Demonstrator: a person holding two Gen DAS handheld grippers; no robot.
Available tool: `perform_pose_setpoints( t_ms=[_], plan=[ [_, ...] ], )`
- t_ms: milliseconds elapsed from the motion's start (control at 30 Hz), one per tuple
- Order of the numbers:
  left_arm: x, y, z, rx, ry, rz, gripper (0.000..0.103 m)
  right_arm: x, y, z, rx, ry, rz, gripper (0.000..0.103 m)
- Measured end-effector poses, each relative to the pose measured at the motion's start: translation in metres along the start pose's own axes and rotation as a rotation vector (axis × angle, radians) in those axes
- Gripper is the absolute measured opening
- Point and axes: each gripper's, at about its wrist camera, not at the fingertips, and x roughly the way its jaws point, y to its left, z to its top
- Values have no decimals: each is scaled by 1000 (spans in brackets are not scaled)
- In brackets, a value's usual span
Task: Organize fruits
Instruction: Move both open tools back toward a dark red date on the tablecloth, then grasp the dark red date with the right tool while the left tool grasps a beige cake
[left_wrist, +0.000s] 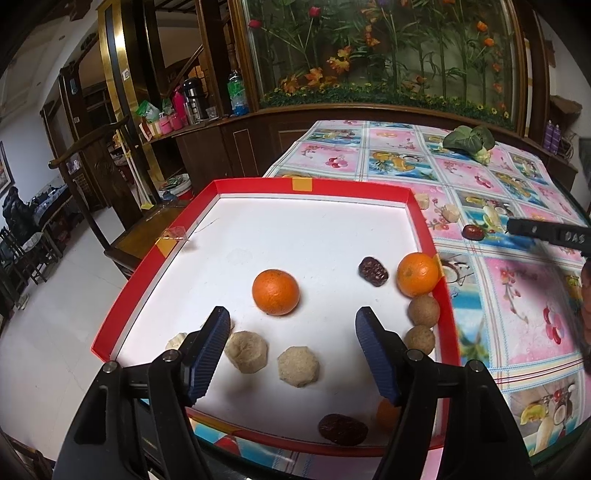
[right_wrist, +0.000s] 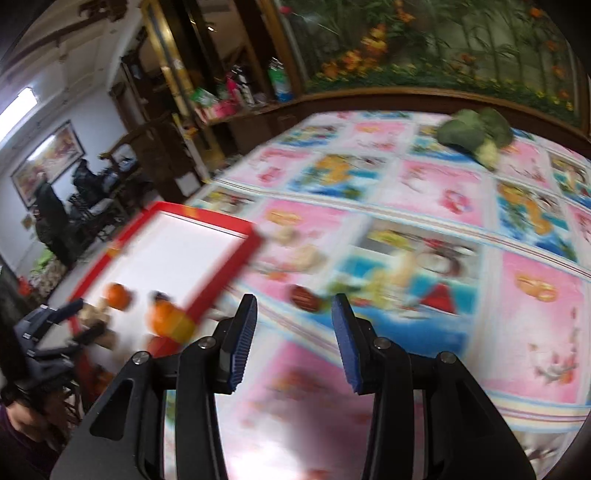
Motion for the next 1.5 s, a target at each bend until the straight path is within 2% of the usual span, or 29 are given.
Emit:
perform_pose_setpoints(
  t_ms=[133,267,500,600,667,700,833,933,1067,1200,1333,1500],
  plan=[
    [-3,-7,1,6,-12,-20,71,9,-9,-1,11,36,-6,44],
    [-4,-12,5,12,-14,-41,71,21,9,0,-63,33,0,44],
    [-14,-18,13,21,-42,-64,72,54,27,10,-104,106,-1,44],
    [-15,-23,19,27,-44,-74,72,59,31,13,-113,107,-11,44],
    [-15,-30,25,37,-46,-87,72,59,34,12,-137,110,-48,37],
    [-15,-33,28,43,-46,-92,72,60,35,12,-153,111,-77,29],
    [-11,-53,46,85,-43,-133,72,57,32,12,-162,119,-93,29],
    [-5,-75,64,122,-37,-171,72,51,16,15,-118,127,-106,29],
    [15,-103,83,162,-19,-211,72,35,-26,26,3,94,-149,29],
    [52,-131,97,187,67,-266,72,21,-68,32,134,77,-186,29],
    [82,-155,99,199,140,-260,68,15,-91,35,217,73,-190,29],
    [108,-168,103,181,192,-233,57,16,-94,37,239,74,-180,29]
  ],
)
